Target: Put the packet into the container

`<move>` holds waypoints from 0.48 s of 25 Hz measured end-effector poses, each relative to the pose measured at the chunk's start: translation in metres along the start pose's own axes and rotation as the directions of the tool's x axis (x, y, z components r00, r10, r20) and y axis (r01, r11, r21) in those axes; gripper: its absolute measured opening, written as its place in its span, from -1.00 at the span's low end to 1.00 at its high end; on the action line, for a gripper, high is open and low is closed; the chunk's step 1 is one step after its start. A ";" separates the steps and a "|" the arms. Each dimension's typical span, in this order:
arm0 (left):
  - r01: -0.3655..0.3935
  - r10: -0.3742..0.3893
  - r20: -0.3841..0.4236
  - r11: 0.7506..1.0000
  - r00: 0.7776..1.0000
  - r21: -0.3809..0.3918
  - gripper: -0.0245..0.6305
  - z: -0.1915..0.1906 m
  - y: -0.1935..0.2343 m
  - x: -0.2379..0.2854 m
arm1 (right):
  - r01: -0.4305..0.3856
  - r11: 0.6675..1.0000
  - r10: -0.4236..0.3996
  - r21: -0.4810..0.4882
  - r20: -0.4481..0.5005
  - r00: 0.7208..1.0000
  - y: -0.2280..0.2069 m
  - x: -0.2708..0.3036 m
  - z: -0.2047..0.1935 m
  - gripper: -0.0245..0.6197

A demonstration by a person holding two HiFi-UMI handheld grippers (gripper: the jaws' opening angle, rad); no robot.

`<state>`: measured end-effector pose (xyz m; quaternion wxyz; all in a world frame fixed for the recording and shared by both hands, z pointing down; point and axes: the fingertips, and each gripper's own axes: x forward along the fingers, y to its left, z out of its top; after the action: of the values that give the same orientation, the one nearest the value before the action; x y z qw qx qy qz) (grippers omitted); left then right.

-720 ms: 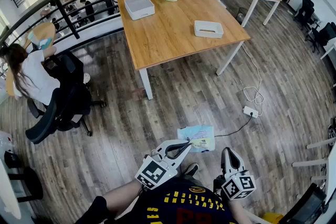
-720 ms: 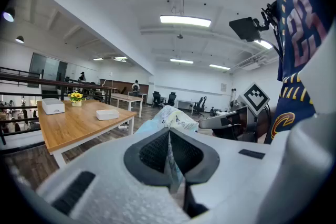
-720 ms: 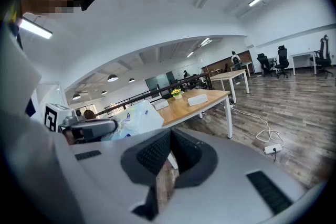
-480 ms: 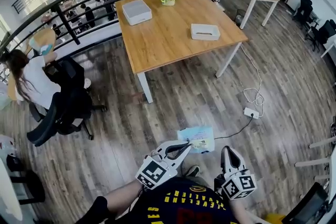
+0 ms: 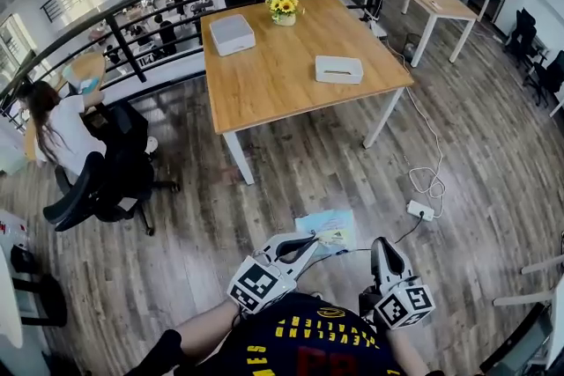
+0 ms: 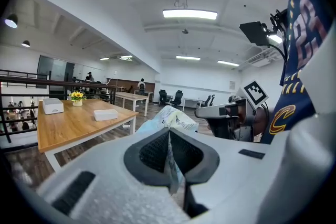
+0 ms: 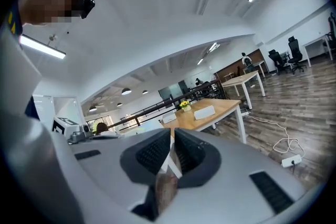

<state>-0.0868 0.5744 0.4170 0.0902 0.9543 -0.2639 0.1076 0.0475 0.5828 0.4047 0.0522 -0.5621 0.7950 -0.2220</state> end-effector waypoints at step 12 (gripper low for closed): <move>-0.059 0.056 -0.064 0.998 0.996 -0.036 -0.91 -0.009 0.022 0.039 | -0.083 0.993 0.089 0.089 -0.068 0.994 -0.029 0.045 -0.007 -0.69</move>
<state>-0.0676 0.5389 0.4381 0.1136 0.9405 -0.2904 0.1351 0.0540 0.5356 0.4306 0.0574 -0.5163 0.8095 -0.2735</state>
